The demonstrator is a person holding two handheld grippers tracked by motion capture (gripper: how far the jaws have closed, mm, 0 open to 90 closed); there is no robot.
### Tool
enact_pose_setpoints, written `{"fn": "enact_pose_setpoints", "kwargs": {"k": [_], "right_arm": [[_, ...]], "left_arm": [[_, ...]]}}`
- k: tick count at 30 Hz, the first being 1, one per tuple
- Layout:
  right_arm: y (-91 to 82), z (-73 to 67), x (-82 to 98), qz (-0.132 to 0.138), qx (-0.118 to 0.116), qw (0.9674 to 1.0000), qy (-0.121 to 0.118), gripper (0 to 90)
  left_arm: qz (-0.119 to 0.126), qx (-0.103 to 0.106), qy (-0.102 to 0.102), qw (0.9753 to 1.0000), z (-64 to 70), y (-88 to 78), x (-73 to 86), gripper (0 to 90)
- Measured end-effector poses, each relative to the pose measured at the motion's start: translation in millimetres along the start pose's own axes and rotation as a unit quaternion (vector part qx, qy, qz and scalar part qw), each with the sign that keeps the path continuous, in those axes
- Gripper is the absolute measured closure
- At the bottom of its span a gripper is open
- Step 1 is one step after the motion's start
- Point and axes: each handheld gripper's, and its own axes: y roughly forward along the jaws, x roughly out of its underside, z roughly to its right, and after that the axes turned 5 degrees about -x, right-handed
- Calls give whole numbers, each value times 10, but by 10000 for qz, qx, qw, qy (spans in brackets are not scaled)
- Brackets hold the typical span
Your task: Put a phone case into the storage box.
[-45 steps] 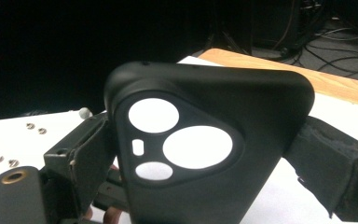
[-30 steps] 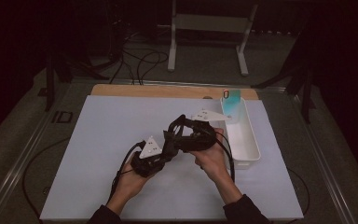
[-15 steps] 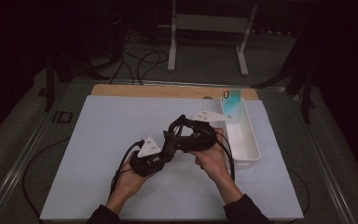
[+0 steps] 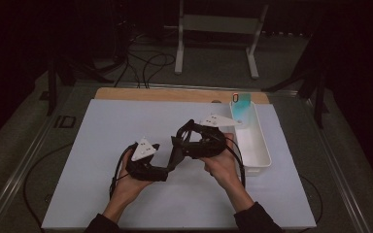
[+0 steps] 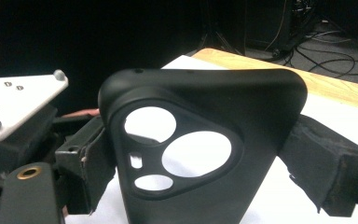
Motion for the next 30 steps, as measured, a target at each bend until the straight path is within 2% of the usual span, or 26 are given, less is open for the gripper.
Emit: {"fn": "enact_pose_setpoints", "kwargs": {"k": [2,9,18,21,30], "right_arm": [[-3,3,-1,-13,-2,10000,-17,152],[-9,7,1,-26,-21,10000,-5,152],[-33,37,-2,-1,0,10000,-4,152],[-38,47,0,-1,12,10000,10,153],[-60,74,0,-11,50,10000,13,152]], "left_arm": [[-39,-151,-14,9999,-29,-30,7,59],[21,-220,4,9998,-123,-102,77,0],[149,-325,-33,9994,-249,-236,188,0],[180,-321,-114,9993,-287,-274,251,0],[262,-437,-186,9985,-378,-400,447,0]]}}
